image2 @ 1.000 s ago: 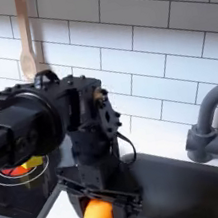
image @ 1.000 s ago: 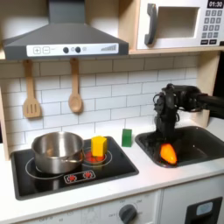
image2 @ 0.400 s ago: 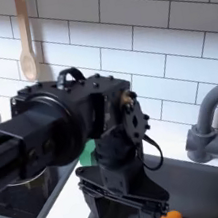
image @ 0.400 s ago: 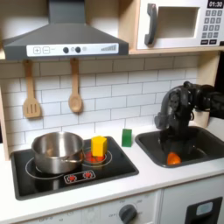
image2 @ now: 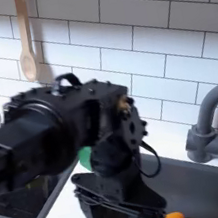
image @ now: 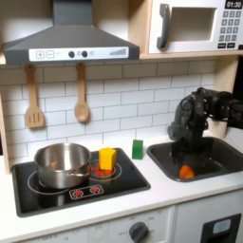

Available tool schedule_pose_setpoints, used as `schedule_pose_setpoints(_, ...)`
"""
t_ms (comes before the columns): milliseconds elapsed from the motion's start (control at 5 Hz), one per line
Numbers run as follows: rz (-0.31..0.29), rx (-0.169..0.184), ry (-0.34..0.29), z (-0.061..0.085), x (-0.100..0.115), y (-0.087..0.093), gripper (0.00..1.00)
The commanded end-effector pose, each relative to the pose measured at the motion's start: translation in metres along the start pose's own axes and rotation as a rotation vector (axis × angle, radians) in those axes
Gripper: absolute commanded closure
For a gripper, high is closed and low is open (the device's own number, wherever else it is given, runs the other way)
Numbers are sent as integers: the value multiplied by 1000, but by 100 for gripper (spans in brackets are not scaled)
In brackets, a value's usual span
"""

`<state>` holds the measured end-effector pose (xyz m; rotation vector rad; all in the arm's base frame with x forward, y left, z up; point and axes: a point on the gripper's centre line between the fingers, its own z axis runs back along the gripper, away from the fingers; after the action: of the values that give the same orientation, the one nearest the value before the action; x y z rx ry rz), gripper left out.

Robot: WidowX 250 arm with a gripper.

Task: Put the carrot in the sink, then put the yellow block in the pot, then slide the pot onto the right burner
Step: 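Put the carrot in the sink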

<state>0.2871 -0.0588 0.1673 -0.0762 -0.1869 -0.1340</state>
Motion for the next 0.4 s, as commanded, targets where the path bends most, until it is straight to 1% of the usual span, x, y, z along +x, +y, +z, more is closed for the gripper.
schedule_pose_setpoints(0,111,17,-34,27,0,43,0)
schedule_pose_setpoints(200,155,33,-47,35,0,66,0)
